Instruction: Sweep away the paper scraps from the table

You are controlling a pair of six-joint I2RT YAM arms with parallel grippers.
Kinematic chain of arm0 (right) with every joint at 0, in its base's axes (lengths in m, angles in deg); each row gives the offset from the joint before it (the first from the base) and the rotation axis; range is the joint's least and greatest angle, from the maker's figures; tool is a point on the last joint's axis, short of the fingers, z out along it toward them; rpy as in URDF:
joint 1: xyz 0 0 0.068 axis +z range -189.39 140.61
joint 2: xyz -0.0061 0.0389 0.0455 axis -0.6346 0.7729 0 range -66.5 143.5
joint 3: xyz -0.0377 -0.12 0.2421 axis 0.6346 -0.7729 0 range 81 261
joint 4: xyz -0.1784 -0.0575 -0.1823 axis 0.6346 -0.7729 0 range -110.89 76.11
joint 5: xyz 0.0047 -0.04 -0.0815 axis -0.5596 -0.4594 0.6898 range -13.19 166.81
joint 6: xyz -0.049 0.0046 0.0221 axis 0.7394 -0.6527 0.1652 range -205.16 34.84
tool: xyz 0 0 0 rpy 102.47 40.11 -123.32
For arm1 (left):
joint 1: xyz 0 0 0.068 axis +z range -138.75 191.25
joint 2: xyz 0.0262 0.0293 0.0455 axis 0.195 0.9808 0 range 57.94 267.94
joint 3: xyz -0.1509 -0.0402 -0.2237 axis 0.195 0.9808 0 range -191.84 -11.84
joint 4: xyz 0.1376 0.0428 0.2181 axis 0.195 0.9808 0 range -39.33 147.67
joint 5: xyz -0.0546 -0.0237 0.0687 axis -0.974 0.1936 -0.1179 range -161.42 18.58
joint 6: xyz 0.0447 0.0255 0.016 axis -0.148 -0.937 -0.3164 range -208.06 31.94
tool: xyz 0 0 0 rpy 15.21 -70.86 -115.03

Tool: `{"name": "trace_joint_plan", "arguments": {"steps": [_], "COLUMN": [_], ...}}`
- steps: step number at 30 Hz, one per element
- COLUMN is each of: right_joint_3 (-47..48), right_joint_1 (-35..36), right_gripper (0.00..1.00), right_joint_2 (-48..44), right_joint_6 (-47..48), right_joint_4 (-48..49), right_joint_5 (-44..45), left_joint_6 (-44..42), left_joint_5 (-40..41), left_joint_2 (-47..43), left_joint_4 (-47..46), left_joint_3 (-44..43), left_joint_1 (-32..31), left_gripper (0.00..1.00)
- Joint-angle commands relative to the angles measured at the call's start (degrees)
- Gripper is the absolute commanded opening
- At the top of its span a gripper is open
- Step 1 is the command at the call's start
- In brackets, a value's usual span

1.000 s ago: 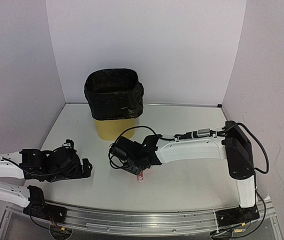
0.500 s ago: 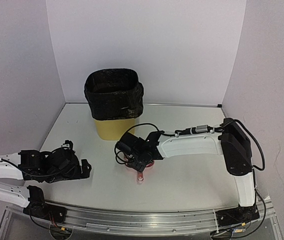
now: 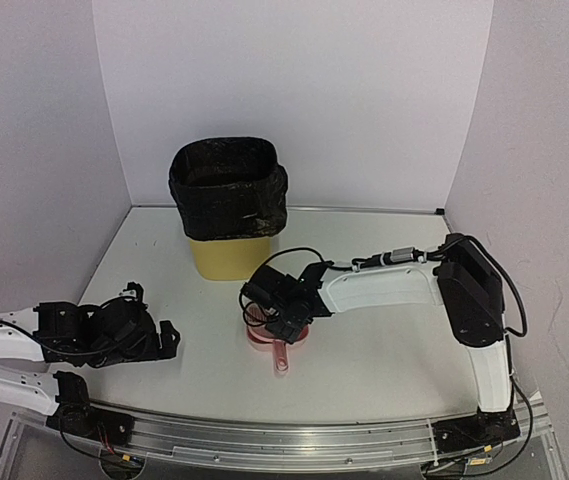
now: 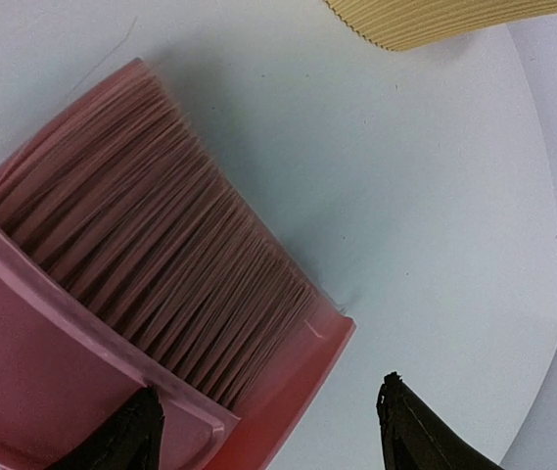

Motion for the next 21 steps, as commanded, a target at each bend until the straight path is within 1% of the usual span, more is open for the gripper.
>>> {"name": "trace_joint_plan", "arguments": {"steps": [1, 5, 7, 9, 12, 15, 17, 19, 21], "right_joint_3": [0.16, 2.24, 3.74, 5.41, 6.05, 2.56, -1.15, -6.03, -11.18], "right_joint_1": [-0.25, -0.26, -0.24, -0.20, -0.24, -0.24, -0.27, -0.26, -0.46], "right_gripper": [0.72, 0.72, 0.73, 0.74, 0.76, 0.79, 0.82, 0.84, 0.89], "right_joint_2": [2.19, 1.58, -0.41, -2.81, -7.58, -13.96, -17.97, -22.29, -26.46], "right_joint_6": [-1.15, -1.42, -1.11, -0.75, -1.82, -6.65, -10.54, -14.25, -17.52], "right_joint_4": [-0.63, -0.70, -0.69, -0.69, -0.64, -0.42, -0.29, -0.08, 0.26], "right_joint_5": [-1.65, -1.04, 0.17, 1.89, 4.75, 5.59, 6.40, 7.85, 10.30], "left_joint_6": [0.10, -0.12, -1.55, -4.27, -9.12, -13.09, -15.28, -17.01, -17.92], "left_joint_5": [0.28, 0.03, -0.62, -1.91, -5.18, -8.36, -9.94, -10.82, -11.76], "left_joint_2": [-0.92, -0.90, -0.88, -0.67, 0.41, 2.50, 4.29, 6.36, 7.84], "left_joint_4": [1.31, 0.69, -0.83, -4.11, -12.19, -20.59, -24.37, -26.64, -27.54], "left_joint_3": [-0.19, -0.24, -0.23, -0.15, 0.02, 0.09, -0.37, -1.37, -2.66], "left_joint_1": [0.21, 0.20, 0.20, 0.20, 0.23, 0.20, 0.20, 0.20, 0.20], "left_gripper": [1.00, 1.00, 1.00, 1.00, 1.00, 1.00, 1.00, 1.00, 1.00]}}
